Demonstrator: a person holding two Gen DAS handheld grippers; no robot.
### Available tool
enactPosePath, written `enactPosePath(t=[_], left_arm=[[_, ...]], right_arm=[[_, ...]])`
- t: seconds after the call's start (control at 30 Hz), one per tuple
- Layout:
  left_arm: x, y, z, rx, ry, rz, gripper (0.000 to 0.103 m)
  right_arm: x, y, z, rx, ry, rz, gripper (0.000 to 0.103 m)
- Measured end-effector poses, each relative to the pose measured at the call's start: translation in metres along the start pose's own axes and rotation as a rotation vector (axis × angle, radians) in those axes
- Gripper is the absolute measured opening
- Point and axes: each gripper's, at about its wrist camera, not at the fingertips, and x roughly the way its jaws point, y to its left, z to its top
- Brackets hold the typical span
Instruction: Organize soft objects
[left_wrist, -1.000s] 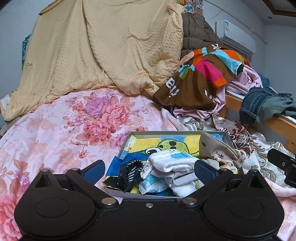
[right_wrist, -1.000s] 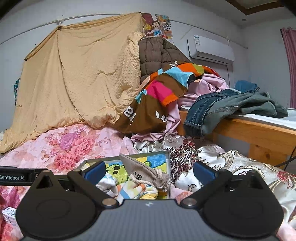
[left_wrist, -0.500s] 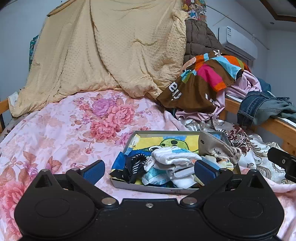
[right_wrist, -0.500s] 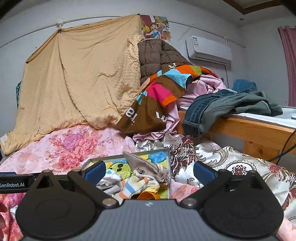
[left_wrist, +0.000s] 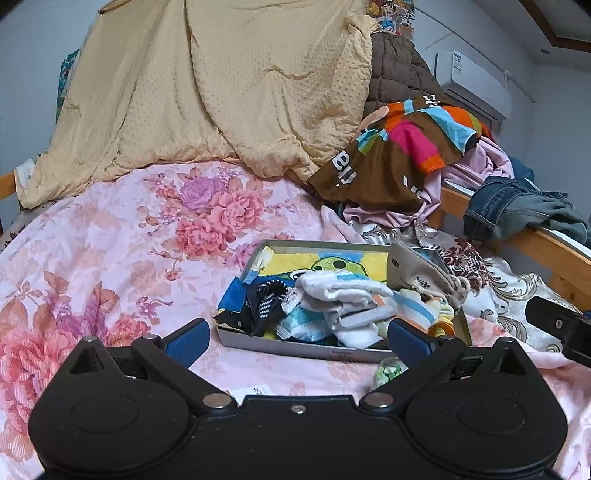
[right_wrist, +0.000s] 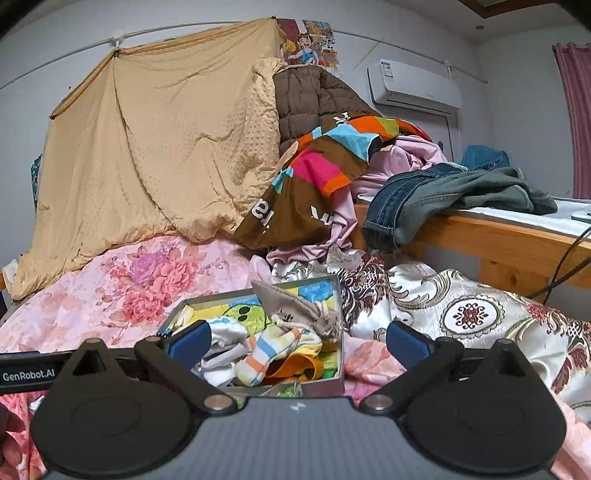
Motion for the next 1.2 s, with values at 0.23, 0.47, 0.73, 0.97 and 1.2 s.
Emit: enactPosePath(t=[0.23,0.47,0.73,0.97,1.2], left_arm=[[-0.01,0.011,-0.006,-0.013,-0.002,-0.002,0.102],[-0.023,0.023,-0.008,-0.017,-0.015,0.007,0.102],[-0.039,0.036,-0.016,-0.025,-0.02,0.019,0.102],[-0.05,0.043,-0.025,-0.025,-0.026,0.03,0.102],[-0.055,0.048,-0.034,-0.04,-0.019,0.028,0.102]], right_arm=[[-0.012,0.01,-0.008,-0.019,0.014,-0.007,0.103],[-0.025,0.023,-0.018,-0.043,0.033,-0.003,0.103],[-0.041,0.037,-0.027,-0.074,0.035,-0.005,0.103],[-0.051,0.042,-0.032,-0.08,0.036,-0.007,0.103],[-0.059,0.044,-0.037,-0.059,0.044,-0.009,0.103]])
